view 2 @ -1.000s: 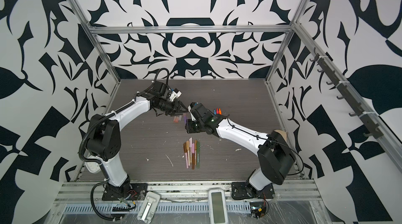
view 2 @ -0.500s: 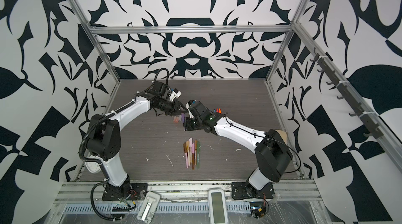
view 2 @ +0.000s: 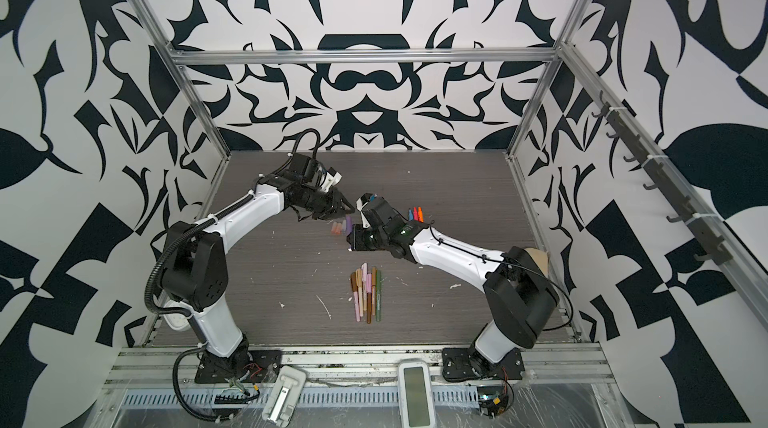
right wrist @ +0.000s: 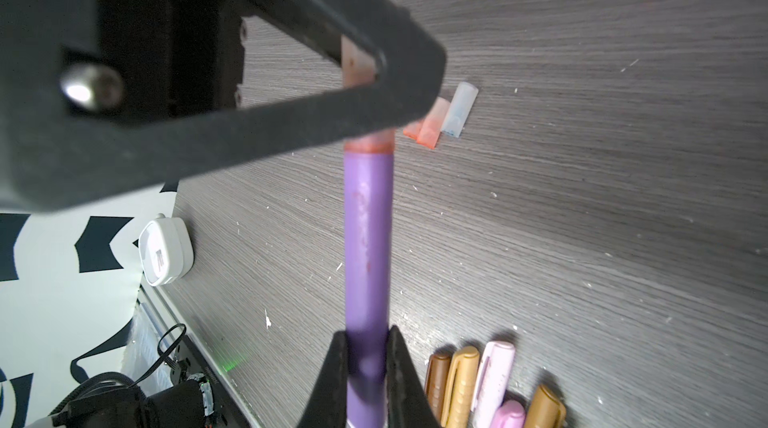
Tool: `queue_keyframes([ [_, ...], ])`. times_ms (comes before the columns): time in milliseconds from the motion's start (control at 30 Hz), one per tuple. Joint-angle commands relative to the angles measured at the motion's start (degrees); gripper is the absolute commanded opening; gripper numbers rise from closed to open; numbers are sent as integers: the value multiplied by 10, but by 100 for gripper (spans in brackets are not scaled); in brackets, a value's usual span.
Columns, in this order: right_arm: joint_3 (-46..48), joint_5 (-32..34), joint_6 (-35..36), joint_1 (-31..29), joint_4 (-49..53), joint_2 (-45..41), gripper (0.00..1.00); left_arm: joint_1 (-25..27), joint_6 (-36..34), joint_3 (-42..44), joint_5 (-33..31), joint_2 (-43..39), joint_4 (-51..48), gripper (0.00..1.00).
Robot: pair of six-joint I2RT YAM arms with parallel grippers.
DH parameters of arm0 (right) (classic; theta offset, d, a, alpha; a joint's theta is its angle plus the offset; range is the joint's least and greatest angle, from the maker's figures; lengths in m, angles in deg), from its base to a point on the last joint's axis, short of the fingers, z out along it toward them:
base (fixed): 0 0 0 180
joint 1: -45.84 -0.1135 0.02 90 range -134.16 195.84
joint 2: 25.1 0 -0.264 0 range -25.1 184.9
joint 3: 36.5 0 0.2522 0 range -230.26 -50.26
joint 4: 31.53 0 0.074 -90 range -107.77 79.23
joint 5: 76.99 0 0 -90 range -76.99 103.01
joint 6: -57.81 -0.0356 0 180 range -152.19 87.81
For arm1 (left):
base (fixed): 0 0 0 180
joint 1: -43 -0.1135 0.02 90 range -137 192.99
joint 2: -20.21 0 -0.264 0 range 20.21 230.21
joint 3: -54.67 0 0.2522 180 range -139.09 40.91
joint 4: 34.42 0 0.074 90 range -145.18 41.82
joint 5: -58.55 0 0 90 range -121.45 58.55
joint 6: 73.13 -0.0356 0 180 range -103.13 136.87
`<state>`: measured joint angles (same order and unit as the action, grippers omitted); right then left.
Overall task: Open the pen caps
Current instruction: 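Bring the pink cap to the left gripper while the left gripper closes on it, then pull the left gripper away with the pink cap while the right holds the highlighter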
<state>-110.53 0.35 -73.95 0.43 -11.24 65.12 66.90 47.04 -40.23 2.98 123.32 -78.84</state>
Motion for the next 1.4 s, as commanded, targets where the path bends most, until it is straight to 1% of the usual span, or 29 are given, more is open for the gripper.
queue_keyframes([
  [0, 8, -8, -15, -6, -34, -8, 0, -4, 9, -8, -13, -22, -14, 23],
  [67, 9, -9, -16, -6, -39, -4, 0, -4, 15, -4, -10, -24, -7, 21],
  [133, 8, -11, -16, -6, -41, -1, 0, -4, 17, -1, -9, -26, -5, 17],
  [200, 7, -11, -15, -7, -41, 0, 0, -4, 16, -1, -7, -29, -6, 10],
  [267, 4, -10, -11, -7, -37, -1, 0, -4, 14, -1, -4, -32, -9, 1],
  [333, -2, -6, -5, -6, -31, -1, 18, -4, 13, 2, 0, -40, -10, 0],
  [367, -4, -4, -4, -6, -27, -1, 25, -3, 11, 5, 2, -43, -11, 0],
  [400, -9, -4, -1, -6, -24, 0, 28, -3, 11, 8, 5, -48, -11, 0],
  [533, -33, -3, 10, -4, -2, 12, 29, 1, 12, 25, 7, -72, -10, 0],
  [833, -61, -13, 24, 6, 9, 22, 23, 8, 15, 52, -10, -113, -17, 0],
  [867, -64, -14, 26, 6, 10, 22, 18, 8, 15, 53, -12, -114, -18, 0],
  [933, -65, -13, 28, 6, 13, 20, 1, 8, 15, 55, -16, -114, -19, 0],
  [1067, -46, -6, 26, 7, 11, 9, 0, 6, 9, 47, -26, -105, -17, 0],
  [1133, -22, -10, 18, 6, -4, 0, 0, -5, -5, 25, -30, -87, -23, 0],
  [1233, 41, -14, -7, -2, -48, -20, 0, -50, -16, -39, -22, -40, -41, 0],
  [1367, 129, 2, -48, -41, -106, -45, 0, -113, -26, -148, -24, 37, -75, 0],
])
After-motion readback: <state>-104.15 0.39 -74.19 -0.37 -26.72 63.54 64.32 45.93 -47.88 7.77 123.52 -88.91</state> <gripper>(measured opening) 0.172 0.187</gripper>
